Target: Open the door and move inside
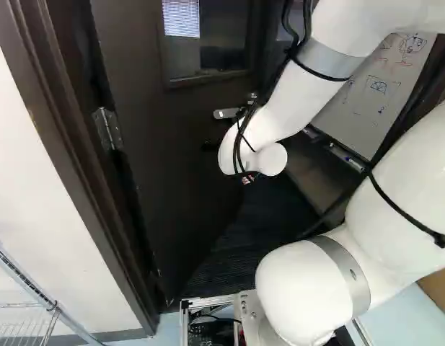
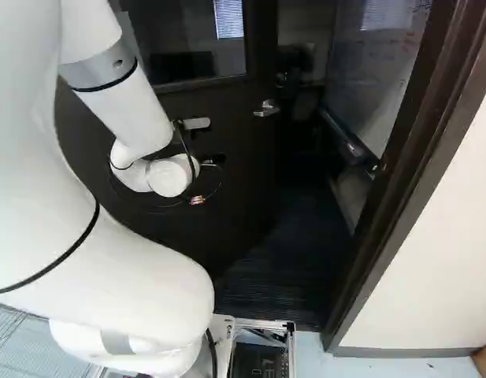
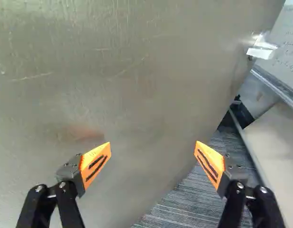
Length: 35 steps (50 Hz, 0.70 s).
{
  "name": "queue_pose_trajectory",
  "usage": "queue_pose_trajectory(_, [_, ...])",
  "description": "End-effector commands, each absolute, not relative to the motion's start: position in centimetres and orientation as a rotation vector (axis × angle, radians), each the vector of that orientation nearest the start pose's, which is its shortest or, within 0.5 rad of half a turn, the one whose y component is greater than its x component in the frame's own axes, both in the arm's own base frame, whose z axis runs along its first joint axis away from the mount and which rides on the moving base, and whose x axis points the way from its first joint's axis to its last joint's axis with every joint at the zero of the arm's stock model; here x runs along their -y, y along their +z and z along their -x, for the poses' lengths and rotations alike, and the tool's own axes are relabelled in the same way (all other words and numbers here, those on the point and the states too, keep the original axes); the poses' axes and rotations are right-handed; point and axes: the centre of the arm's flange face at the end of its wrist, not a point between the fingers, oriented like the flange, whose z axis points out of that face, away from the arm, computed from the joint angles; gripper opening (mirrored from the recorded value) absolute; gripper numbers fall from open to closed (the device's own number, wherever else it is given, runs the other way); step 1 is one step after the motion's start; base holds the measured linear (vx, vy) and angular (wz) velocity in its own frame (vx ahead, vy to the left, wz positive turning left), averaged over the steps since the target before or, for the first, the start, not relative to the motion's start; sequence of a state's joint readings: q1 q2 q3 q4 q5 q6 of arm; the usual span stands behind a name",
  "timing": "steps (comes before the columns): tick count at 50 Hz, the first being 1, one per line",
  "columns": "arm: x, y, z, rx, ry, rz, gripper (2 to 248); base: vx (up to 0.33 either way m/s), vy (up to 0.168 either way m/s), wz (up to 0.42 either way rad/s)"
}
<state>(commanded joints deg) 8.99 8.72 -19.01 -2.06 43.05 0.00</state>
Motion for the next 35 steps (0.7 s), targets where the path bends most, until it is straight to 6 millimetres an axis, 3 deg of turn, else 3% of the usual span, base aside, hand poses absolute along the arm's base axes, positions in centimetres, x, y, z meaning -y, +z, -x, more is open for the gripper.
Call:
queue_pose_trajectory(12, [-5.9, 41.3, -36.1, 0.137, -1.760, 2.488, 247, 0.000, 0.000, 0.000])
queue_pose_trajectory(35, [-7.5, 41.4, -39.9, -0.071, -1.743, 2.498, 247, -0.005, -0.001, 0.002])
